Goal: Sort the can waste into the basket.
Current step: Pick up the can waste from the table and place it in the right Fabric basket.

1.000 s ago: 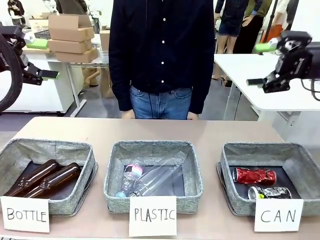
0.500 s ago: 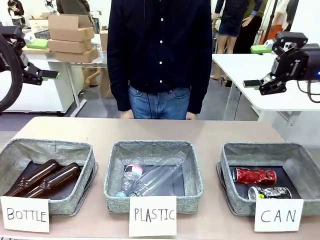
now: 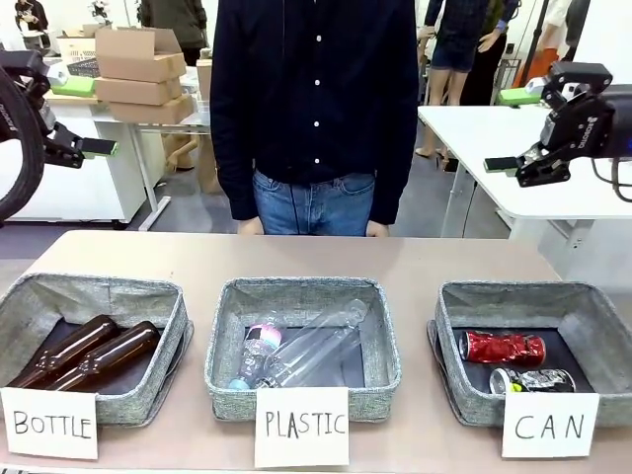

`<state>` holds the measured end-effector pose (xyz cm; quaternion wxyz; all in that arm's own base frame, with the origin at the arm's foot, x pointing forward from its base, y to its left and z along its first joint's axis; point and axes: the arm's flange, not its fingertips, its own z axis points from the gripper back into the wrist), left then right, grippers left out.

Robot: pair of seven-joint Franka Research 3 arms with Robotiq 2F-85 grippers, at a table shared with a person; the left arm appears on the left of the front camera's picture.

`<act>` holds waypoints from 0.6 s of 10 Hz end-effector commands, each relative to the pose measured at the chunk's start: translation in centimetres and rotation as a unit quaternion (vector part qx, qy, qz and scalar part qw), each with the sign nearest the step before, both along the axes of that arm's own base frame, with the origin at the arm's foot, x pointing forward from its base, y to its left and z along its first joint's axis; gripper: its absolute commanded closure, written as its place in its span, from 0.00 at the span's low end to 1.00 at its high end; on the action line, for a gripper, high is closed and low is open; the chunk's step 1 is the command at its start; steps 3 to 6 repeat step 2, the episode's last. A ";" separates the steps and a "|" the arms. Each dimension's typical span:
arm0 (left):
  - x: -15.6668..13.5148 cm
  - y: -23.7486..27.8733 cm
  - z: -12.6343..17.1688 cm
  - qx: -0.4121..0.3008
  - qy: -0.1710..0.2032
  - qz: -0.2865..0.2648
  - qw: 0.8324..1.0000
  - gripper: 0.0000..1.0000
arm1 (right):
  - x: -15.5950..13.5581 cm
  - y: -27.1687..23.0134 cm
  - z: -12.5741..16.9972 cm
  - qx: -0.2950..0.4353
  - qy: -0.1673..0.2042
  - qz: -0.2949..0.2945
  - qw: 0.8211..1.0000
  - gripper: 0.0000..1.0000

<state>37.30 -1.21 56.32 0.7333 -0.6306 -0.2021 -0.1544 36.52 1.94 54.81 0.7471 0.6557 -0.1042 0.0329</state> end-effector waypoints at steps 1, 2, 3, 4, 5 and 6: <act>-0.1 0.0 0.3 -0.003 0.005 -0.001 1.000 0.00 | 0.0 -0.2 0.2 -0.005 -0.009 0.008 1.000 0.00; -0.1 0.0 0.3 -0.003 0.005 -0.001 1.000 0.00 | 0.0 -0.2 0.2 -0.005 -0.009 0.008 1.000 0.00; -0.1 0.0 0.3 -0.003 0.005 -0.001 1.000 0.00 | 0.0 -0.2 0.2 -0.005 -0.009 0.008 1.000 0.00; -0.1 0.0 0.3 -0.003 0.005 -0.001 1.000 0.00 | 0.0 -0.2 0.2 -0.005 -0.009 0.008 1.000 0.00; -0.1 0.0 0.3 -0.003 0.005 -0.001 1.000 0.00 | 0.0 -0.2 0.2 -0.005 -0.009 0.008 1.000 0.00; -0.1 0.0 0.3 -0.003 0.005 -0.001 1.000 0.00 | 0.0 -0.2 0.2 -0.005 -0.009 0.008 1.000 0.00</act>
